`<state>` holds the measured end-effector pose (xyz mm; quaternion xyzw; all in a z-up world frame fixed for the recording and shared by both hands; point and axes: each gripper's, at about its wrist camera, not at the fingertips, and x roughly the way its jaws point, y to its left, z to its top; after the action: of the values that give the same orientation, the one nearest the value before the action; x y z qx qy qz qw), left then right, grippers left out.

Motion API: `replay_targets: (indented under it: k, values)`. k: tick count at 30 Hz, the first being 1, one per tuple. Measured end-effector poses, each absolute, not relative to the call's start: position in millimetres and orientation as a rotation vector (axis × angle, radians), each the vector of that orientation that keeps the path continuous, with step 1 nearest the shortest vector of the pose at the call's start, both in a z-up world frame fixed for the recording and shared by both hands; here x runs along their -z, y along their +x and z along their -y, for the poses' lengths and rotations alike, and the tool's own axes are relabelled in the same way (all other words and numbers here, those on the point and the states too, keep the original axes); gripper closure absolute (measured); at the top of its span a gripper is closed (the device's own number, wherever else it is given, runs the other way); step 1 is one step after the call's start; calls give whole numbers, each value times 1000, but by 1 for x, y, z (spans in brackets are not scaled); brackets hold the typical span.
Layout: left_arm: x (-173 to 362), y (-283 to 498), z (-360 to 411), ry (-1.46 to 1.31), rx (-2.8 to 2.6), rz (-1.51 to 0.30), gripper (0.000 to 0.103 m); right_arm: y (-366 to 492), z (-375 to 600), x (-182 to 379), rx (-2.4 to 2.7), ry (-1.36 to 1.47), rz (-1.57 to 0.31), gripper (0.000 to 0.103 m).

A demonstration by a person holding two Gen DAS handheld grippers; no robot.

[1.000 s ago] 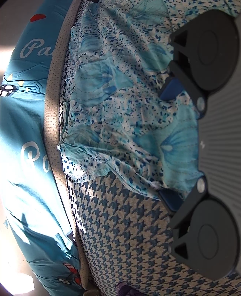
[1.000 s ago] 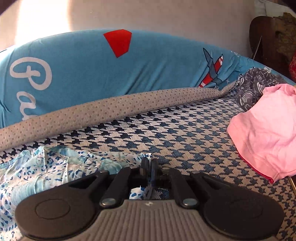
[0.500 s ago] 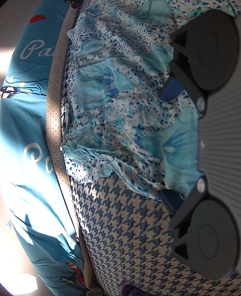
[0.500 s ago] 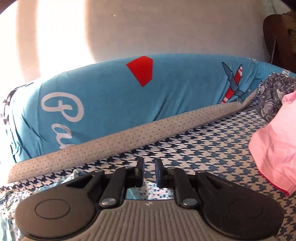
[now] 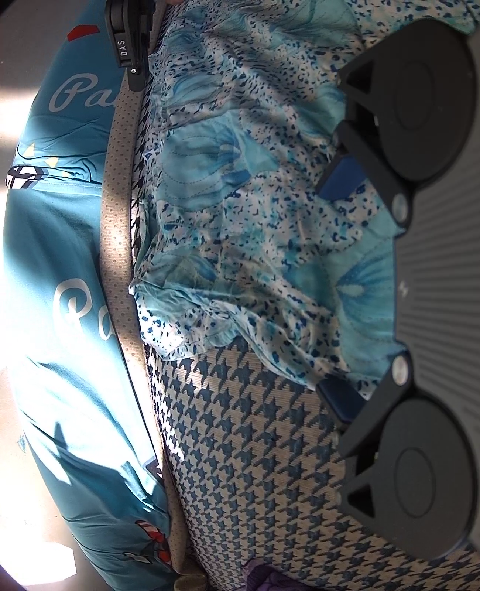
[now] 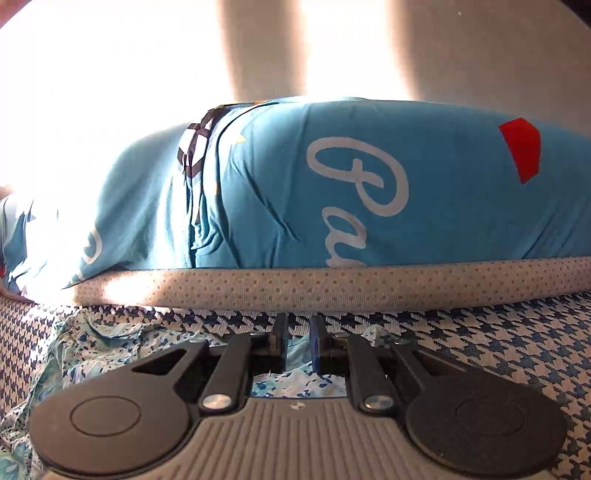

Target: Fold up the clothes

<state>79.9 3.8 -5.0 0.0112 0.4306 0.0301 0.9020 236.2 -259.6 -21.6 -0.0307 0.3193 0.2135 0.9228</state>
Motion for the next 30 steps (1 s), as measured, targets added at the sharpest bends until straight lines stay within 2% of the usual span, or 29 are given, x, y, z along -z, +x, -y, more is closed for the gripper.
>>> replay_targets:
  k: [5,7,9,11,13,24,27,30]
  values:
    - [6,80,-3,23,-58,-898,0,239,240,46,-458,-119,-709,64]
    - [6,79,-2,26,-54,-899,0,239,231,49,-463,-154,-692,58]
    - [7,78,-1,32,-50,-900,0,238,220,51,-465,-223,-677,61]
    - [7,78,0,43,-47,-901,0,238,215,52,-476,-238,-668,90]
    - [7,78,-1,41,-45,-906,0,237,211,54,-483,-252,-660,98]
    - [6,77,-5,28,-58,-903,0,260,197,50,-355,-187,-615,100]
    - [2,77,-9,11,-80,-891,0,255,197,40,-430,-95,-613,100]
    - [1,77,-14,-1,-108,-891,0,247,183,35,-519,-125,-615,98]
